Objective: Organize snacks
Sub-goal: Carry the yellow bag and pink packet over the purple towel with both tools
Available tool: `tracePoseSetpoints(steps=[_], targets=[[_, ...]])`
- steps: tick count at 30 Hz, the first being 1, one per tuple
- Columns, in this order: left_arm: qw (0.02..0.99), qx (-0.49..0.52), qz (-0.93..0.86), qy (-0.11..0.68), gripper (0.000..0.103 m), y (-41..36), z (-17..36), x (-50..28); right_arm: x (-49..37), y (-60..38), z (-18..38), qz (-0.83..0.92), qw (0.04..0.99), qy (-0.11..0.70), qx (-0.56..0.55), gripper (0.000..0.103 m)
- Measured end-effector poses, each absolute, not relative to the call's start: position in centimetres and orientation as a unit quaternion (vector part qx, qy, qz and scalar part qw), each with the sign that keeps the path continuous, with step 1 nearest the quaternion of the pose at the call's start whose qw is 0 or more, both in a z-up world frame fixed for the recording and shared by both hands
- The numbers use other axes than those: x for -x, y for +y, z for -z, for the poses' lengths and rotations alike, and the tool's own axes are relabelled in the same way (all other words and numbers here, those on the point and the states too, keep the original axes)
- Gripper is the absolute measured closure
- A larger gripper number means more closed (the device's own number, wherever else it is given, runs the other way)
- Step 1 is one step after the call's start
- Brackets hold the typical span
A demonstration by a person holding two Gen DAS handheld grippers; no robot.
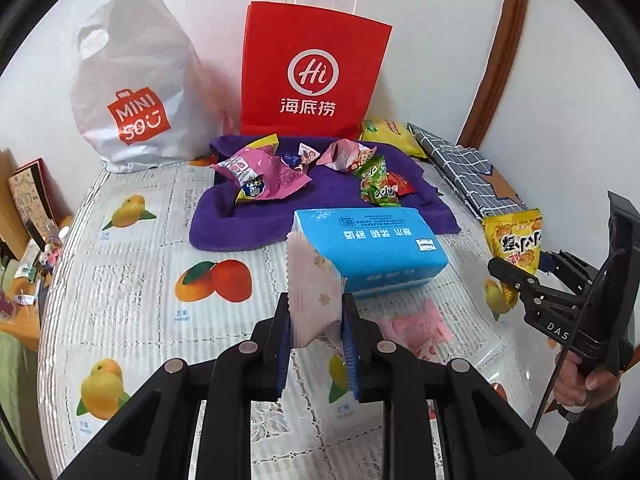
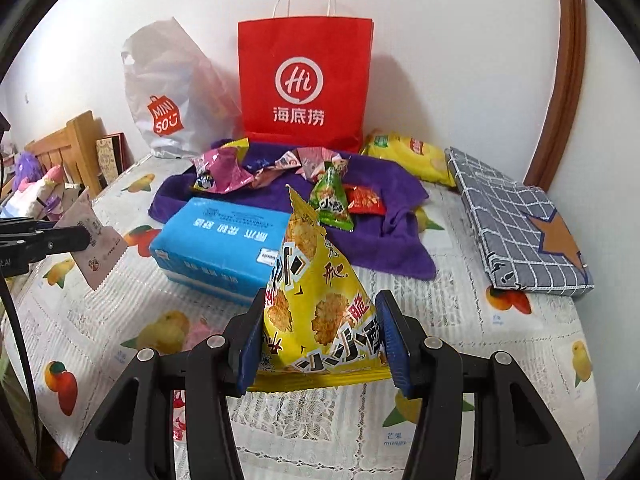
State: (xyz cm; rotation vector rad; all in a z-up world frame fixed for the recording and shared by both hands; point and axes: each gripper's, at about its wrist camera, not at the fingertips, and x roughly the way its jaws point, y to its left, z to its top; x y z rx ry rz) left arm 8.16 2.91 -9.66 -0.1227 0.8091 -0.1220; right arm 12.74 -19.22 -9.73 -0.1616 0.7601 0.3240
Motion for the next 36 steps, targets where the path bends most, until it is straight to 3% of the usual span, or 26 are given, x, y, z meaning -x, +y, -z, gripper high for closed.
tracePoseSetpoints(steps=[16, 36], targets=[[0.917, 0.073, 0.078, 0.383, 0.081, 2.5, 6.4, -11.5, -15.5, -17.9, 6.3, -0.157, 0.924, 0.340, 0.074, 0.051], [0.920, 0.079, 0.073, 0.377, 0.081, 3.4, 1.9, -23.7, -28.5, -13.5, 3.4, -0.174, 0.926, 0.328, 0.073, 0.051]])
